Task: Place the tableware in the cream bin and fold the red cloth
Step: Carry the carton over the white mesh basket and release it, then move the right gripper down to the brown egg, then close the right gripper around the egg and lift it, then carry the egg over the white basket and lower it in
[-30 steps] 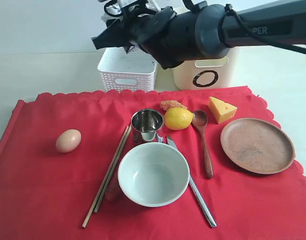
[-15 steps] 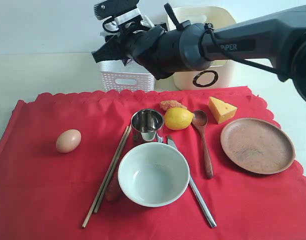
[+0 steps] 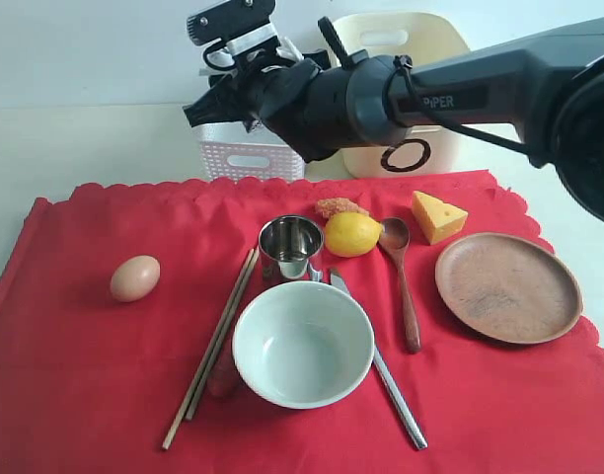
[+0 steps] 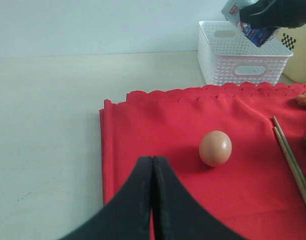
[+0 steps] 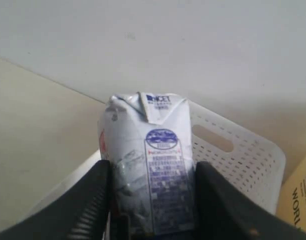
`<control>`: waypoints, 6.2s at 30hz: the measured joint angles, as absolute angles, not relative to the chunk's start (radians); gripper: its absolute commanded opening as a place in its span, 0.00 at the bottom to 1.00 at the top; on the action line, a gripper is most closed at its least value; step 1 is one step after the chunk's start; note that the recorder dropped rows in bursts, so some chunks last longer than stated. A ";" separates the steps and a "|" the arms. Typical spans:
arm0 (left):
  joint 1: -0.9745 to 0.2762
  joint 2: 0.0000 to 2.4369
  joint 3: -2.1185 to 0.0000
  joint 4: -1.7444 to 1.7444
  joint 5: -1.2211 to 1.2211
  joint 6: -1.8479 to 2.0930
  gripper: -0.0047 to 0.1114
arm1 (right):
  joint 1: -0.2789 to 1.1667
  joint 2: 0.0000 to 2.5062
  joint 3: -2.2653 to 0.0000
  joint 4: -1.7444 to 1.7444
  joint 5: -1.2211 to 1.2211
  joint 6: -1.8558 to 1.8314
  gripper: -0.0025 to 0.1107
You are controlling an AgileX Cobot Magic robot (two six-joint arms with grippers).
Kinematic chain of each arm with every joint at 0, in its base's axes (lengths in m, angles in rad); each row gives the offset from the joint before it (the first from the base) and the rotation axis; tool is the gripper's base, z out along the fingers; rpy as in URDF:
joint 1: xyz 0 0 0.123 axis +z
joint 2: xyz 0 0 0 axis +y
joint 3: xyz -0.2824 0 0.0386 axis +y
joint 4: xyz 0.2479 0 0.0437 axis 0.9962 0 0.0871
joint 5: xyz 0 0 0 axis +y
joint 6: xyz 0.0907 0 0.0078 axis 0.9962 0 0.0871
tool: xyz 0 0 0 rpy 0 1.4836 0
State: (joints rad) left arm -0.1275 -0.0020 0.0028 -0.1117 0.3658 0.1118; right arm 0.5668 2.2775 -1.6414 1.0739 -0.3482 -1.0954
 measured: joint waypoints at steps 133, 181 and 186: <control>-0.127 -0.002 0.003 -0.112 0.366 0.112 0.04 | 0.708 2.358 -1.650 0.782 0.445 -1.245 0.35; -0.127 -0.002 0.003 -0.112 0.366 0.112 0.04 | 0.568 2.147 -1.650 0.784 0.055 -0.991 0.02; -0.127 -0.002 0.003 -0.112 0.366 0.112 0.04 | 0.532 2.198 -1.650 0.796 -0.029 -0.970 0.02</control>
State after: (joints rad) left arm -0.1275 -0.0020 0.0028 -0.1117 0.3658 0.1118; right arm 0.5321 2.1975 -1.6502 0.7965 -0.0295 -0.9704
